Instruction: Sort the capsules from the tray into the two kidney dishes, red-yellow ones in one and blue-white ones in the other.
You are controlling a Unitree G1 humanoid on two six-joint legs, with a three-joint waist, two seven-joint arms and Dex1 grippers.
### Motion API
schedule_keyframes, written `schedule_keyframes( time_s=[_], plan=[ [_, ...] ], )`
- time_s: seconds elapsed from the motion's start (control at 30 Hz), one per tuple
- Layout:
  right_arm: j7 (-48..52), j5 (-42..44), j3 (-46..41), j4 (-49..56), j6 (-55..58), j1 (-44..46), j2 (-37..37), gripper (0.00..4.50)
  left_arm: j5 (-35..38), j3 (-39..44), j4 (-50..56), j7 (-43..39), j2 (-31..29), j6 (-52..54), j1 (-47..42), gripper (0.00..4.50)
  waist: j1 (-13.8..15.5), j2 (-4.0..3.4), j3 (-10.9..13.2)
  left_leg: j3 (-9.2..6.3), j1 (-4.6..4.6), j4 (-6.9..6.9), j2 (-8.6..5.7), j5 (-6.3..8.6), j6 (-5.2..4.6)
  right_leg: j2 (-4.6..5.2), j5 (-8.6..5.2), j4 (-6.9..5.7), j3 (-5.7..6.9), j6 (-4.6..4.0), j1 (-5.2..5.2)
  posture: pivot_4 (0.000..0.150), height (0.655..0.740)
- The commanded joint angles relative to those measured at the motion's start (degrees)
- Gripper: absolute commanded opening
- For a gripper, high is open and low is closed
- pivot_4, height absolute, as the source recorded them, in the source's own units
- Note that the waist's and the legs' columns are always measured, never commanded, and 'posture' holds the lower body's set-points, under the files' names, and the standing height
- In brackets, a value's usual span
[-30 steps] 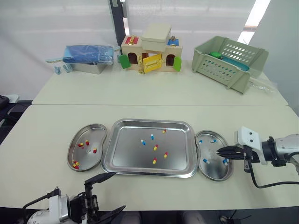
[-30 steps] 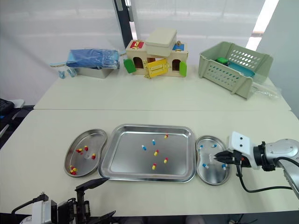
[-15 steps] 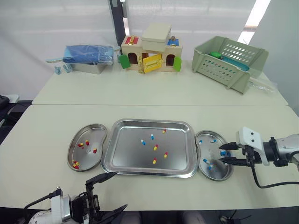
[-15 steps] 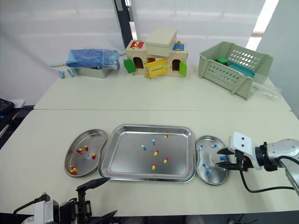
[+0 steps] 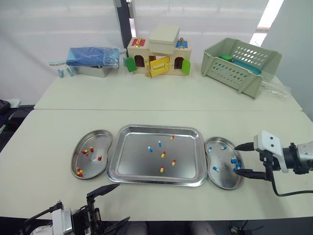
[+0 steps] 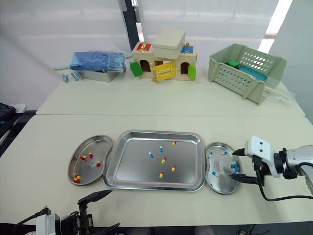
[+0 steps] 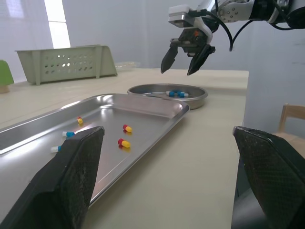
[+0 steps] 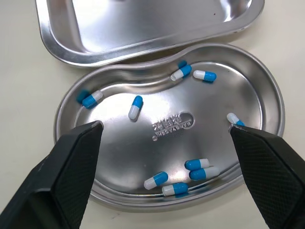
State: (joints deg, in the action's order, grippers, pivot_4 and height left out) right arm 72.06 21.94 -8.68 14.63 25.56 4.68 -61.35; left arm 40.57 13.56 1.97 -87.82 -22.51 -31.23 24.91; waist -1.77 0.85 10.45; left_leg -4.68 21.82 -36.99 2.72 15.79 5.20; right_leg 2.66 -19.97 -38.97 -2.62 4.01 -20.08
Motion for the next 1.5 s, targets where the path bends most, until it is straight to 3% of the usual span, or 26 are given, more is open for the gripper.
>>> schedule_keyframes(
  time_s=[0.03,0.17,0.3,0.47,0.57,0.7,0.9,1.23,1.37,1.5],
  plan=[
    [2.17,4.22,-7.12,-0.94,-0.84,-1.28,-0.45,4.47,0.43,2.90,3.04,5.16,-1.07,1.48,0.01,4.50,0.03,0.00,0.00,0.00,0.00,0.00,0.00,0.00,0.00,0.00,0.00,0.00,0.01,0.00,0.01,0.150,0.7400],
    [3.47,5.31,-12.64,-4.47,-3.39,-3.92,-0.02,4.47,-1.57,8.00,8.96,18.51,-7.77,12.48,-1.17,4.50,0.04,0.08,0.04,-0.05,-0.02,-0.01,0.01,0.00,0.00,0.00,0.00,-0.01,0.04,0.00,0.05,0.150,0.7400],
    [3.47,4.46,-15.88,-8.82,-6.44,-6.22,0.59,4.47,-0.84,16.53,10.36,27.67,-19.61,28.12,-0.28,4.50,-0.04,0.08,0.04,-0.05,-0.08,0.00,0.01,0.00,0.00,0.00,0.00,-0.02,0.04,0.00,0.09,0.150,0.7400],
    [3.33,3.51,-17.49,-14.14,-10.13,-7.33,0.93,4.47,-2.93,23.66,2.33,30.28,-31.32,40.06,-3.25,4.50,-0.11,0.01,0.08,0.00,-0.08,0.03,0.01,0.00,0.00,-0.01,0.00,-0.02,0.00,0.00,0.03,0.150,0.7400],
    [3.83,1.52,-16.18,-18.27,-13.70,-7.26,0.17,4.47,-8.50,23.18,-6.40,28.90,-38.63,43.58,-5.47,4.50,-0.17,-0.05,0.12,0.00,-0.11,0.04,0.01,0.00,0.00,-0.02,0.00,-0.07,0.00,0.00,0.00,0.150,0.7400],
    [3.78,-0.99,-13.47,-24.11,-17.50,-4.43,0.19,4.47,-12.94,21.42,-16.88,26.58,-43.76,42.80,-10.83,4.50,-0.51,-0.11,0.17,0.10,-0.07,0.09,0.00,0.00,0.00,-0.02,-0.01,-0.04,-0.10,0.00,-0.09,0.150,0.7400],
    [3.64,-2.07,-12.75,-27.60,-19.94,-3.03,0.10,4.47,-16.91,18.43,-27.46,23.45,-44.46,37.80,-20.53,4.50,-0.61,-0.19,0.21,0.10,-0.04,0.10,0.01,-0.01,0.01,-0.02,-0.01,-0.07,-0.07,0.00,-0.13,0.150,0.7400],
    [3.40,-1.39,-13.07,-24.66,-19.07,-4.57,1.02,4.47,-19.05,16.80,-31.88,19.52,-43.13,33.12,-24.41,4.50,-0.61,-0.20,0.22,0.10,-0.02,0.08,0.02,-0.01,0.01,-0.02,-0.01,-0.10,-0.07,0.00,-0.13,0.150,0.7400],
    [3.83,2.36,-12.93,-16.38,-13.87,-4.28,0.81,4.47,-16.13,19.57,-28.82,15.67,-40.30,29.93,-22.40,4.50,-0.69,-0.24,0.23,0.10,-0.02,0.08,0.02,-0.01,0.01,-0.01,-0.01,-0.11,-0.07,0.00,-0.13,0.150,0.7400],
    [-0.25,7.00,-9.63,-3.95,-5.57,-0.98,2.17,4.47,-11.74,23.18,-18.78,11.77,-34.30,27.64,-15.04,4.50,-1.28,-0.23,0.22,0.11,-0.01,0.07,0.08,-0.01,0.02,-0.02,-0.01,-0.13,-0.07,-0.01,-0.12,0.150,0.7400]
  ],
)
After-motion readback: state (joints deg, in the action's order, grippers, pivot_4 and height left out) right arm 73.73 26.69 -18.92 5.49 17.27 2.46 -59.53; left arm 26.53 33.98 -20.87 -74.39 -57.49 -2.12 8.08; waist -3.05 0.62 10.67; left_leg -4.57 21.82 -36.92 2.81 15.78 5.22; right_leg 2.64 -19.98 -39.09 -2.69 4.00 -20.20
